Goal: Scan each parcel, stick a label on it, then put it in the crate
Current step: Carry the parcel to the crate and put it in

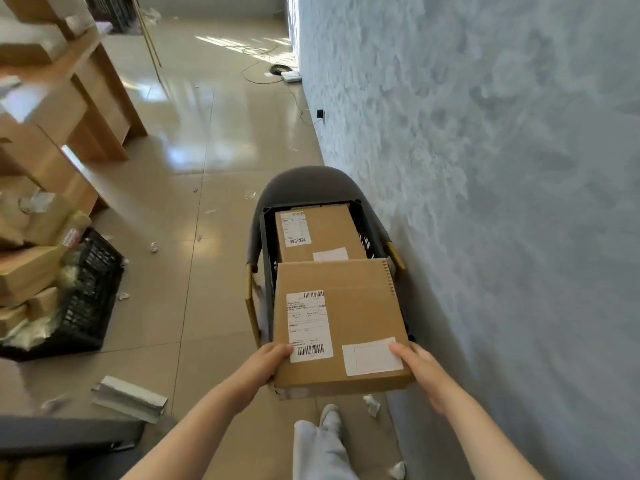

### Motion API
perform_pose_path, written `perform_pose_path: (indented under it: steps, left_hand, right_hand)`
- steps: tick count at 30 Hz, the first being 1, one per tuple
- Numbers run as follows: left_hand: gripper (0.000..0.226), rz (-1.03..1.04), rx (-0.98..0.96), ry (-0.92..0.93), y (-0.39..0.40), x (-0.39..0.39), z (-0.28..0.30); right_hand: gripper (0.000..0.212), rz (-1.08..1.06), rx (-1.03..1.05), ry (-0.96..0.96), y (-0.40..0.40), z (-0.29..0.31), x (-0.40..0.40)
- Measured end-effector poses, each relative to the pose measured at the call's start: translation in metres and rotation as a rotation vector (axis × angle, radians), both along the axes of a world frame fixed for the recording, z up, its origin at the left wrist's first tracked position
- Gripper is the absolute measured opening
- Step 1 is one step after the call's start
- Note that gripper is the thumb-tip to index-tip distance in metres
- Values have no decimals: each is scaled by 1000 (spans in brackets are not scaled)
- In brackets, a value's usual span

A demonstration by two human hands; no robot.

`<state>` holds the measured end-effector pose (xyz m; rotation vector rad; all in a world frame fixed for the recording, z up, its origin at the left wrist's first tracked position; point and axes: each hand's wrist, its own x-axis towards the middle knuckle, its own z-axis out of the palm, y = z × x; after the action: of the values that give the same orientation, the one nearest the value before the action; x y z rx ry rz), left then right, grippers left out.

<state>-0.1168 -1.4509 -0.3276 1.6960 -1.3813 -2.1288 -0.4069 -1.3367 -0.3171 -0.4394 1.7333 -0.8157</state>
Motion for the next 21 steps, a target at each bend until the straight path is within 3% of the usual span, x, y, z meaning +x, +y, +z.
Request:
perform_pose_path:
  steps: [12,21]
  left_hand:
    - [41,226,115,-77,-25,-55,-41]
    - [55,279,70,-23,-20,-59,-41]
  right_hand:
    - [53,262,156,-10,-81,-49,-65]
    - [60,260,108,3,-85,-50,-72]
